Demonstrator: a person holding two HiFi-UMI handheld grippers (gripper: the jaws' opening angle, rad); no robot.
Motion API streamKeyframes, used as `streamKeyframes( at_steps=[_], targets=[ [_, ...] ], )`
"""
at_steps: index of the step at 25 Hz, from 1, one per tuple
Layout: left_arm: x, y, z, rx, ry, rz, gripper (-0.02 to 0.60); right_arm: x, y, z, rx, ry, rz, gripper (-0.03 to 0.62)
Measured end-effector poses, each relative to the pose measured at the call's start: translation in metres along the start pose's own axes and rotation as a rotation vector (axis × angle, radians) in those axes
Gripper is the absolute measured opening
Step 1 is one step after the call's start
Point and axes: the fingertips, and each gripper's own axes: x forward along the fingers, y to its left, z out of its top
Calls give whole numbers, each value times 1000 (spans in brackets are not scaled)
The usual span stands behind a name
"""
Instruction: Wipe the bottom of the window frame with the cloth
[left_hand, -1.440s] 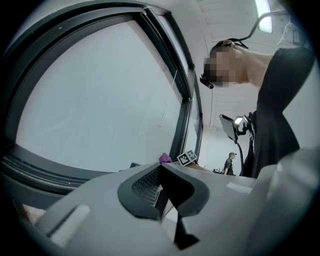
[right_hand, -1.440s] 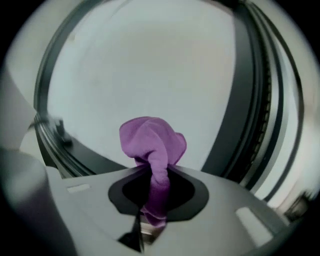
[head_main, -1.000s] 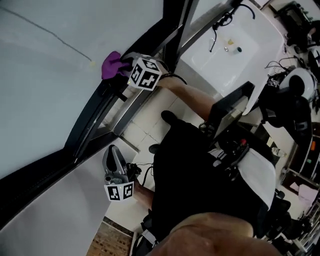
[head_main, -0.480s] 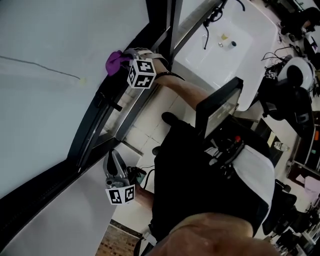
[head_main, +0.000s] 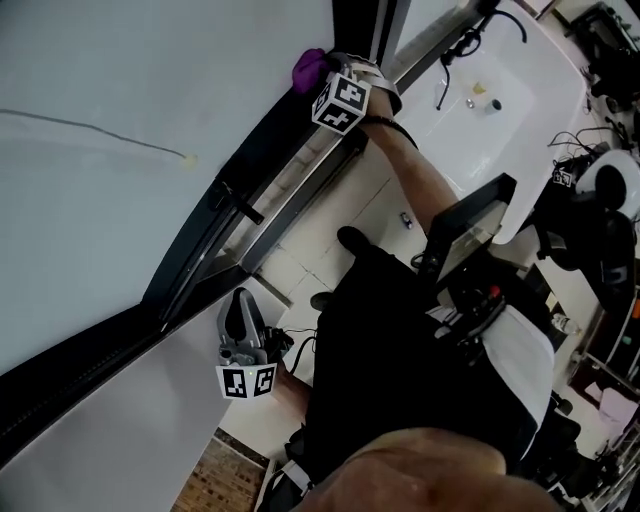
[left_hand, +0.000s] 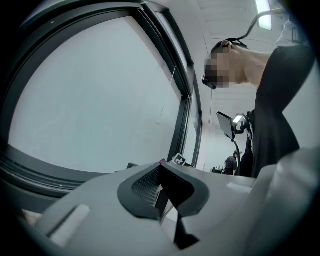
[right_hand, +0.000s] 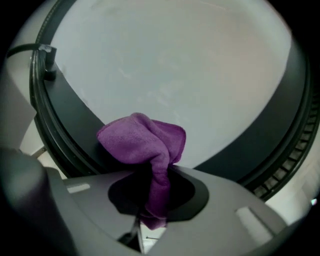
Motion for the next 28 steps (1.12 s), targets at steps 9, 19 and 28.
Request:
streamKeyframes(
  at_steps=[9, 19, 28],
  targets=[
    [2, -4, -3, -6, -4, 20, 3, 20, -29, -25, -130, 149, -141, 61],
    [-17, 10, 5, -21, -36, 30, 3, -121, 18, 29, 742, -493, 462, 66],
    [-91, 36, 42, 33, -224, 115, 3, -302, 121, 153, 835, -1016, 1034, 66]
  ],
)
